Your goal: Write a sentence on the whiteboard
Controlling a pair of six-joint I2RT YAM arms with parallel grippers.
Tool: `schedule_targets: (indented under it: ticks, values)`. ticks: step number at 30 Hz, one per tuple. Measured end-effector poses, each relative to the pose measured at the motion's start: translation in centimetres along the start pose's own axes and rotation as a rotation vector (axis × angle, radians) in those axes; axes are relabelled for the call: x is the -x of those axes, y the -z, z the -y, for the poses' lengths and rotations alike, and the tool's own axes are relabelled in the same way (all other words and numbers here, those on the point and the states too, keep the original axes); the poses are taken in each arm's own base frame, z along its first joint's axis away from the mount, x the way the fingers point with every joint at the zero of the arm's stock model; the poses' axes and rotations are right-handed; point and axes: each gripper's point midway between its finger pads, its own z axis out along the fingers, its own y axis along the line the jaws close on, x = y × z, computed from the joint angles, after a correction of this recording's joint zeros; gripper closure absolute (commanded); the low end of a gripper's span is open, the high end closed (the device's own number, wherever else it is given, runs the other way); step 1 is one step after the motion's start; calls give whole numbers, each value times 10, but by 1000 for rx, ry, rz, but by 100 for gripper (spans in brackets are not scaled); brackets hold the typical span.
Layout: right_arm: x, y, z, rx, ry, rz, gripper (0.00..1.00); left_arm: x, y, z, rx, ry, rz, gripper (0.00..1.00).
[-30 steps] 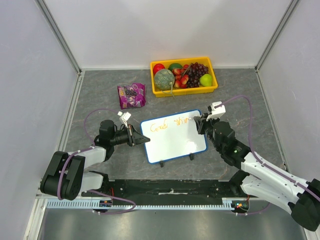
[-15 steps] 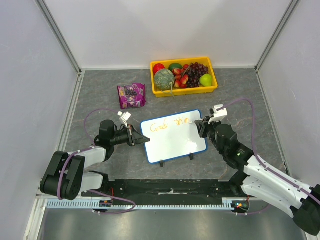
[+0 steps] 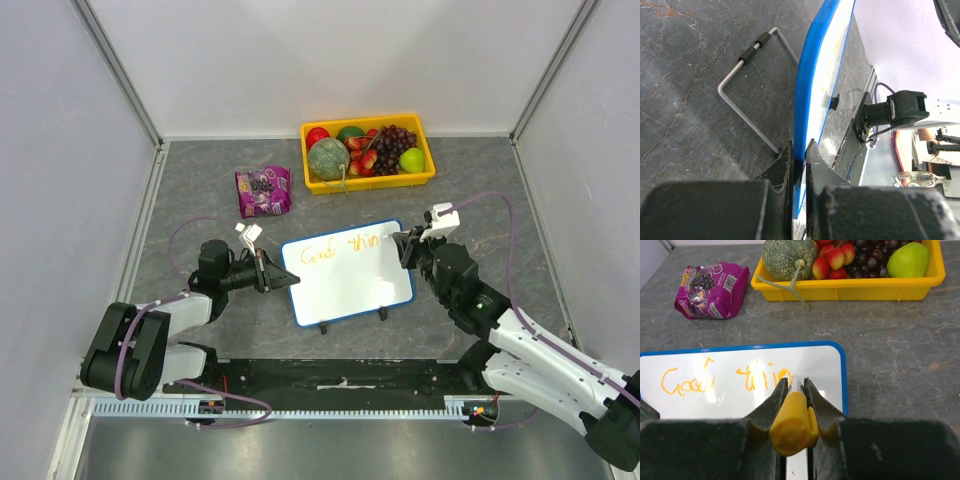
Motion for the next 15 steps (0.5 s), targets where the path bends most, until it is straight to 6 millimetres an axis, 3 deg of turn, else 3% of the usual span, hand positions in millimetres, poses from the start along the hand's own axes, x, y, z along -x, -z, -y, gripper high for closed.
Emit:
schedule_targets:
  ticks: [15]
  values:
    - [1, -14, 12, -58, 5, -2, 100, 0, 0, 0, 0, 1, 0, 98]
